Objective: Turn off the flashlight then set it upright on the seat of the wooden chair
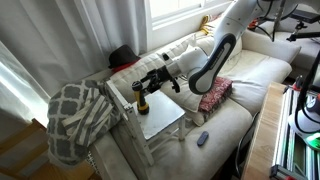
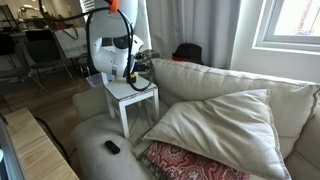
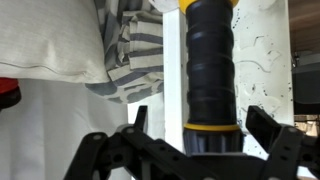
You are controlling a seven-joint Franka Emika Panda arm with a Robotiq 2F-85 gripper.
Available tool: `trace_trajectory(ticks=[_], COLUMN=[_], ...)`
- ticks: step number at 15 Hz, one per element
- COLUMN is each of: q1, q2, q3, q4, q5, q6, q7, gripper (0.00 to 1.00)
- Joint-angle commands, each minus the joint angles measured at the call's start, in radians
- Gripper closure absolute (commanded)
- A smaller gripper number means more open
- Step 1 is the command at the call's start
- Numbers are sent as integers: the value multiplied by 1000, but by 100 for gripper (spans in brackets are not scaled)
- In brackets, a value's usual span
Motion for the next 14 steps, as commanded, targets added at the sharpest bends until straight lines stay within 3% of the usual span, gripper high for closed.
trace_trajectory(ticks=[1, 4, 7, 8, 9, 14], q1=[-78, -176, -313, -367, -386, -669], q2=[-68, -127, -151, -163, -240, -277], q3=[8, 45, 156, 206, 223, 519], q4=[-77, -156, -241, -280, -328, -469], q5=[14, -63, -165, -179, -121, -48], q6=[-43, -136, -275, -343, -397, -707], q7=[67, 129, 182, 208, 252, 316], gripper=[0, 0, 0, 0, 0, 0])
